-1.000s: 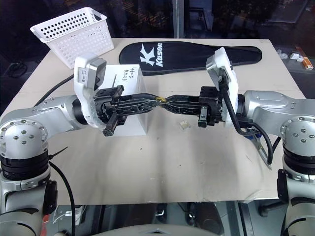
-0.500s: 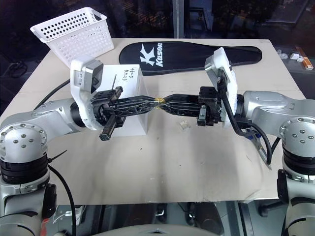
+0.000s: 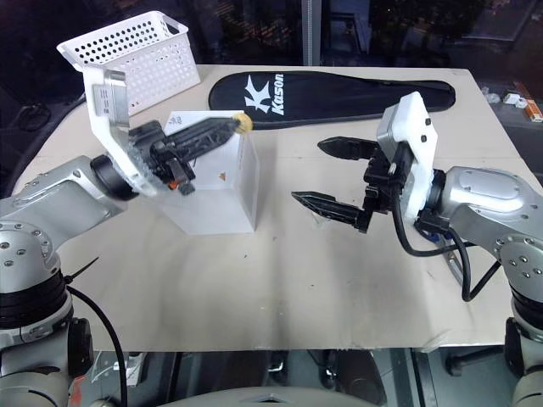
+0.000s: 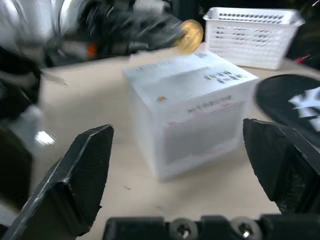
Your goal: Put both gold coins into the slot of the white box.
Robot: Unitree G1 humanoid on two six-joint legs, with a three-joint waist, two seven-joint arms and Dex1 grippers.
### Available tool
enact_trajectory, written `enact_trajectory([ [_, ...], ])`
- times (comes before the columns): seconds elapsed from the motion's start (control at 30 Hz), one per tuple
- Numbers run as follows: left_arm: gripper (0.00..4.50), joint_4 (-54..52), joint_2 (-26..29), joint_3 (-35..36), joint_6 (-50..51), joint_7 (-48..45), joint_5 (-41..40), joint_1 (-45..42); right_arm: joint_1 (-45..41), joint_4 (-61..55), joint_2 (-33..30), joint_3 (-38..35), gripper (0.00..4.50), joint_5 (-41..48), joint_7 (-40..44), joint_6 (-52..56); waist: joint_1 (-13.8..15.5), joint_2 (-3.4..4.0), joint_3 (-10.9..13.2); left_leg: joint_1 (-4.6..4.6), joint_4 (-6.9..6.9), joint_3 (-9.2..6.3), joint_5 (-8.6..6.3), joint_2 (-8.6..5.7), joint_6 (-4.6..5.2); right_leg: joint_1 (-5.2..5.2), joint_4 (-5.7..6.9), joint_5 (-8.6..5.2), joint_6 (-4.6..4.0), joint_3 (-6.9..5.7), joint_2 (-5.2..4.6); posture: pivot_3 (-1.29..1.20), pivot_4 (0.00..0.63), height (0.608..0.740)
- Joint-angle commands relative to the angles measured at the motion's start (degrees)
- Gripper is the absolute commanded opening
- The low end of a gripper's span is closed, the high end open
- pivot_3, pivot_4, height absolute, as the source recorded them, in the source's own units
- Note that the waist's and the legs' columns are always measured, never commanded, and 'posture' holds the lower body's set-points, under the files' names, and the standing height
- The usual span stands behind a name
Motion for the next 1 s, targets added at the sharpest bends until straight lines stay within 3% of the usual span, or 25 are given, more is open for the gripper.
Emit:
enact_trajectory([
  [0.03,0.0,-5.85,-0.47,-1.6,-0.92,13.41,10.52,-2.77,1.67,-0.36,-0.89,-4.58,4.45,-0.46,4.51,-4.37,0.04,-0.05,0.02,0.01,0.0,0.01,0.0,0.0,0.0,0.01,0.0,0.0,0.0,0.01,0.0,0.0,0.15,0.738],
  [0.13,0.0,-8.16,-0.16,-4.69,8.95,27.42,13.63,-6.72,1.85,1.5,-1.9,-6.91,4.45,-0.37,7.66,-6.24,0.06,-0.15,0.09,0.01,0.0,0.01,0.0,0.0,0.0,0.01,0.01,0.02,0.02,0.02,0.0,0.0,0.15,0.738],
  [0.2,0.0,-8.4,-0.58,-5.19,14.22,32.02,12.19,-8.7,1.69,3.77,-3.33,-7.42,4.45,-2.11,10.38,-7.55,0.0,-0.15,0.09,0.02,0.0,0.0,0.0,0.0,0.0,0.01,0.01,0.02,0.02,0.02,0.0,0.0,0.15,0.738],
  [0.43,0.0,-3.04,0.18,-2.27,24.17,44.51,-5.0,-9.11,-1.36,11.6,-5.02,-4.62,4.45,-7.5,17.13,-11.31,-0.18,-0.22,0.14,0.04,0.0,0.0,0.02,0.01,-0.03,0.01,0.04,0.02,0.02,0.02,0.0,0.0,0.15,0.738],
  [0.67,0.0,-0.26,6.64,-5.86,18.65,57.42,-19.18,-7.82,-3.45,12.87,-4.7,-3.91,4.45,-7.73,19.4,-10.56,-0.03,-0.31,0.2,0.04,0.01,0.0,0.02,0.0,-0.03,0.02,0.04,0.02,0.0,0.02,-0.06,0.0,0.15,0.738],
  [1.0,0.0,0.61,14.88,-13.54,8.18,63.0,-31.21,-8.38,-4.95,10.92,-3.79,-3.01,4.45,-6.93,18.02,-8.96,0.26,-0.31,0.2,0.05,0.02,0.0,0.02,-0.01,-0.04,0.04,0.04,0.05,-0.05,0.02,-0.09,0.0,0.15,0.738],
])
